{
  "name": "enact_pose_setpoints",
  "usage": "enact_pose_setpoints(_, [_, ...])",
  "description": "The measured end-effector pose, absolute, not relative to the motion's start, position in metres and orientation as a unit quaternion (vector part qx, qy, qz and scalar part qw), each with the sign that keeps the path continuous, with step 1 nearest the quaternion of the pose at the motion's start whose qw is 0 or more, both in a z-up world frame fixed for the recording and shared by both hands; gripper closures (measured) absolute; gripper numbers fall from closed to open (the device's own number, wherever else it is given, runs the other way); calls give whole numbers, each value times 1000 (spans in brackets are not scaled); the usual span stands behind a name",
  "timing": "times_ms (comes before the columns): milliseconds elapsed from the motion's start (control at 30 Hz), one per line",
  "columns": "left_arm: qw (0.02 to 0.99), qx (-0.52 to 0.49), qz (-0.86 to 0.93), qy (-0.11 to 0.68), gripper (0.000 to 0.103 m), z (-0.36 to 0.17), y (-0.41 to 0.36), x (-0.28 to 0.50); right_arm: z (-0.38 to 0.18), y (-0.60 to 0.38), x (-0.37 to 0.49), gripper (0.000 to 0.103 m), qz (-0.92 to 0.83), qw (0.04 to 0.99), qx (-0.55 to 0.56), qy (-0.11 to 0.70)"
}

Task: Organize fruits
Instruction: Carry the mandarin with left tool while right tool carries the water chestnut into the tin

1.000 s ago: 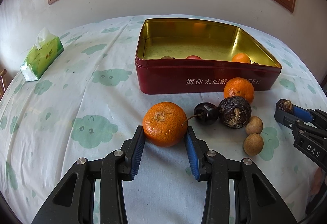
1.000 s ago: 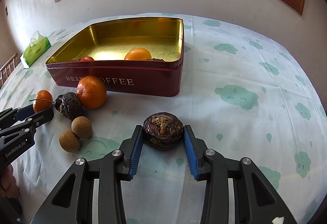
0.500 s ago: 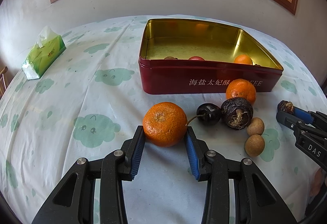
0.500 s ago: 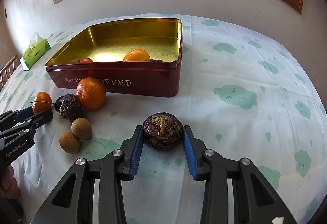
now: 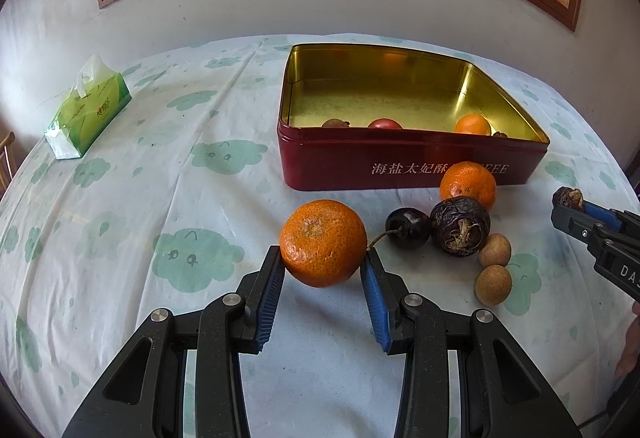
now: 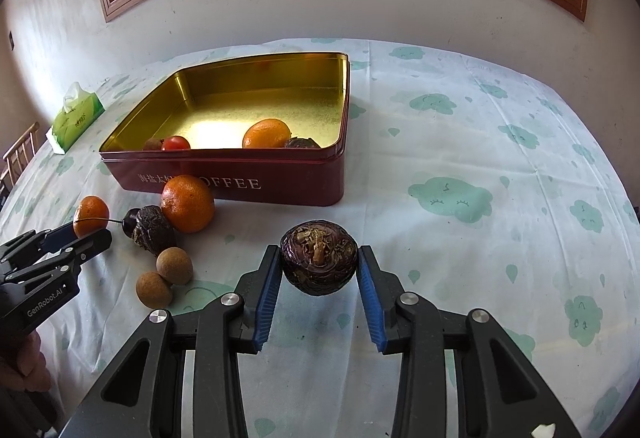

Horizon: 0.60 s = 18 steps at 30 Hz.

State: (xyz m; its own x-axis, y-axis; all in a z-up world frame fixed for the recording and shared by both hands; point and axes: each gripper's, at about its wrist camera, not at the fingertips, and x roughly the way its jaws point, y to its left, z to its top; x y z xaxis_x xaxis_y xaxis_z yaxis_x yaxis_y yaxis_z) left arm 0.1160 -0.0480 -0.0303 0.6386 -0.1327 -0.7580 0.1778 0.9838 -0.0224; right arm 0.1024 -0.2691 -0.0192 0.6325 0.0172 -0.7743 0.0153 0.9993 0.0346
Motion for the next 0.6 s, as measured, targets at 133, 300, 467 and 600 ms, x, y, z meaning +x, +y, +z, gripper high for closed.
enact_pose_setpoints(133, [912, 25, -90, 401, 63, -16, -45, 116, -7, -271, 102, 68, 1, 908, 22, 417])
enact_pose_setpoints(300, [921, 22, -98, 377, 63, 5, -44, 122, 10, -270, 110, 68, 8, 916, 24, 401])
enact_pose_setpoints(467, [925, 24, -105, 365, 63, 20, -47, 138, 23, -262, 126, 68, 21, 921, 12, 390])
enact_pose_setpoints(600, [925, 31, -115, 362, 63, 26, -55, 154, 26, -255, 144, 68, 32, 921, -1, 388])
